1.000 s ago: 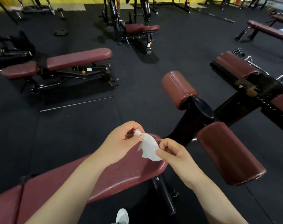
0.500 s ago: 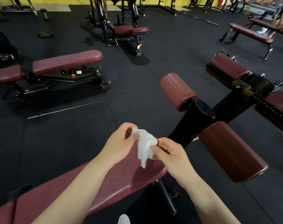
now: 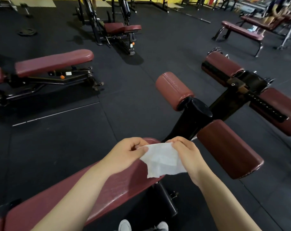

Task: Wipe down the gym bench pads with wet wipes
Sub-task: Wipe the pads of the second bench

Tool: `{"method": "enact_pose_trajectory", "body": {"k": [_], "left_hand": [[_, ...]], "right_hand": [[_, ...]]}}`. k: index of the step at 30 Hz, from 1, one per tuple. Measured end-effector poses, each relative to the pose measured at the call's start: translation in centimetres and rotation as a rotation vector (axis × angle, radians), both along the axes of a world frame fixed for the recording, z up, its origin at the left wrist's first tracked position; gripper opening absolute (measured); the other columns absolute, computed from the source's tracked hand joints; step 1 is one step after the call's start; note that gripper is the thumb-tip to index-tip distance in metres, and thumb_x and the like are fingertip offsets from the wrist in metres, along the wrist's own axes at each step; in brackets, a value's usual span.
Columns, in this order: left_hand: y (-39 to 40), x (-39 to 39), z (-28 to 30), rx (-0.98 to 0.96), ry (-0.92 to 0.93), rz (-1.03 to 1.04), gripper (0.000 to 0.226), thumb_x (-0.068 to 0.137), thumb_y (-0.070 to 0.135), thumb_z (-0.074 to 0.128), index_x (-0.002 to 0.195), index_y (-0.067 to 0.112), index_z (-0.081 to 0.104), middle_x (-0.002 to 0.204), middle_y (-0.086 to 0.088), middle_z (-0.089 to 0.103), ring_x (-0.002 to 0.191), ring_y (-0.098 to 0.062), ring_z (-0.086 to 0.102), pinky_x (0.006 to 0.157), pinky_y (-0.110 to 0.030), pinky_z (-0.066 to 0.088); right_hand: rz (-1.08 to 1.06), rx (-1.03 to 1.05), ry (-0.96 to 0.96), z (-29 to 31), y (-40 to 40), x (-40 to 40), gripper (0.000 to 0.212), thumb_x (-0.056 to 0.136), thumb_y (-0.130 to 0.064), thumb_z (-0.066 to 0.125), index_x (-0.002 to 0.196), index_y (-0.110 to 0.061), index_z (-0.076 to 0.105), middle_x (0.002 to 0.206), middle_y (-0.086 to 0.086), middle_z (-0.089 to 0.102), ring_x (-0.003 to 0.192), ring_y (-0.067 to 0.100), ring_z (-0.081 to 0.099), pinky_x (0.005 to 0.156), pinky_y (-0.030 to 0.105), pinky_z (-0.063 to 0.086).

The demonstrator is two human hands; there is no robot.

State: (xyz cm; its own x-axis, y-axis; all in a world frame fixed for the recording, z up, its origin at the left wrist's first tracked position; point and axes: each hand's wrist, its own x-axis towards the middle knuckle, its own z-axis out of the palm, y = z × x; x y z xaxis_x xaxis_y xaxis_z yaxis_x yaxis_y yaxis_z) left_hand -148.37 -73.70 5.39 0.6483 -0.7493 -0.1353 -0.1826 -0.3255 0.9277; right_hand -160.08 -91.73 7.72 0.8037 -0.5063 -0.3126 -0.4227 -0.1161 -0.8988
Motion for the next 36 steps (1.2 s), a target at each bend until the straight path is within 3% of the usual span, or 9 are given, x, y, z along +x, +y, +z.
{"method": "enact_pose_trajectory", "body": {"k": [5,10,14,16,18,22,25,28,36], "left_hand": [[-0.2,0.6,0.3,0.012,0.051,0.016,0.014,0.095,0.033,0.062,0.084,0.037,0.070,0.067,0.018,0.061,0.061,0.005,0.054,0.061,-0.013,0.046],[-0.3,0.7,-0.2,0.014,0.092,0.096,0.014,0.094,0.032,0.063,0.082,0.033,0.069,0.076,0.006,0.068,0.068,-0.003,0.061,0.072,-0.027,0.054],[-0.4,0.8,-0.6,-0.023,0.234,0.139,0.005,0.091,0.042,0.066,0.095,0.043,0.066,0.087,0.017,0.068,0.077,0.001,0.065,0.073,-0.019,0.055],[-0.3,0.6,-0.7,0.018,0.253,0.017,0.035,0.084,0.045,0.073,0.113,0.053,0.056,0.098,0.027,0.066,0.090,0.009,0.064,0.076,-0.011,0.051],[-0.6,0.2,-0.7,0.055,0.176,-0.097,0.051,0.080,0.041,0.078,0.120,0.057,0.049,0.108,0.034,0.061,0.100,0.013,0.059,0.074,-0.004,0.047],[-1.3,-0.1,-1.2,0.045,-0.024,-0.093,0.031,0.088,0.032,0.071,0.113,0.048,0.063,0.113,0.031,0.063,0.103,0.010,0.058,0.082,-0.015,0.044],[-1.2,-0.1,-1.4,0.087,-0.115,-0.023,0.019,0.097,0.041,0.056,0.111,0.048,0.066,0.108,0.034,0.065,0.100,0.012,0.059,0.083,-0.018,0.045],[-1.1,0.3,-1.7,0.160,-0.159,-0.007,0.033,0.101,0.047,0.043,0.103,0.032,0.072,0.101,0.020,0.071,0.096,0.002,0.064,0.087,-0.033,0.053],[-0.8,1.2,-2.9,-0.009,0.346,0.265,0.049,0.100,0.047,0.049,0.069,0.009,0.048,0.077,0.001,0.044,0.078,-0.014,0.044,0.080,-0.032,0.037]], "right_hand": [[-0.002,0.230,0.023,-0.8,-0.6,-0.6,0.024,0.094,-0.040,0.050,0.103,-0.029,0.070,0.110,-0.001,0.070,0.110,0.024,0.063,0.103,0.048,0.047],[0.052,0.321,-0.034,-1.3,-0.8,-1.2,0.019,0.090,-0.030,0.066,0.106,-0.024,0.072,0.108,0.004,0.073,0.103,0.023,0.069,0.096,0.047,0.054],[0.041,0.258,-0.037,-1.5,-0.9,-1.2,0.016,0.089,-0.021,0.067,0.103,-0.027,0.073,0.104,0.001,0.075,0.097,0.020,0.071,0.089,0.042,0.056],[-0.015,0.251,-0.042,-1.6,-0.9,-1.0,0.013,0.091,-0.021,0.066,0.100,-0.024,0.075,0.101,0.002,0.076,0.095,0.020,0.072,0.087,0.042,0.057],[-0.064,0.255,-0.024,-1.7,-0.8,-0.9,0.012,0.092,-0.022,0.065,0.099,-0.020,0.074,0.098,0.003,0.076,0.090,0.020,0.073,0.086,0.041,0.058],[-0.085,0.243,0.052,-2.4,-0.8,-0.8,0.018,0.093,-0.030,0.064,0.099,-0.017,0.074,0.097,0.003,0.076,0.091,0.019,0.073,0.089,0.044,0.058],[-0.001,0.488,-0.013,-2.5,-1.2,-1.0,0.027,0.095,-0.031,0.062,0.112,-0.012,0.072,0.110,0.009,0.073,0.103,0.026,0.070,0.090,0.040,0.057],[0.126,0.671,-0.112,-2.6,-1.5,-1.4,0.031,0.092,-0.017,0.063,0.122,-0.007,0.067,0.124,0.016,0.066,0.116,0.032,0.063,0.090,0.034,0.055],[0.134,0.435,-0.025,-3.5,-2.2,-1.6,0.019,0.093,-0.007,0.059,0.103,-0.011,0.075,0.110,0.017,0.071,0.105,0.032,0.068,0.086,0.036,0.056]]}}
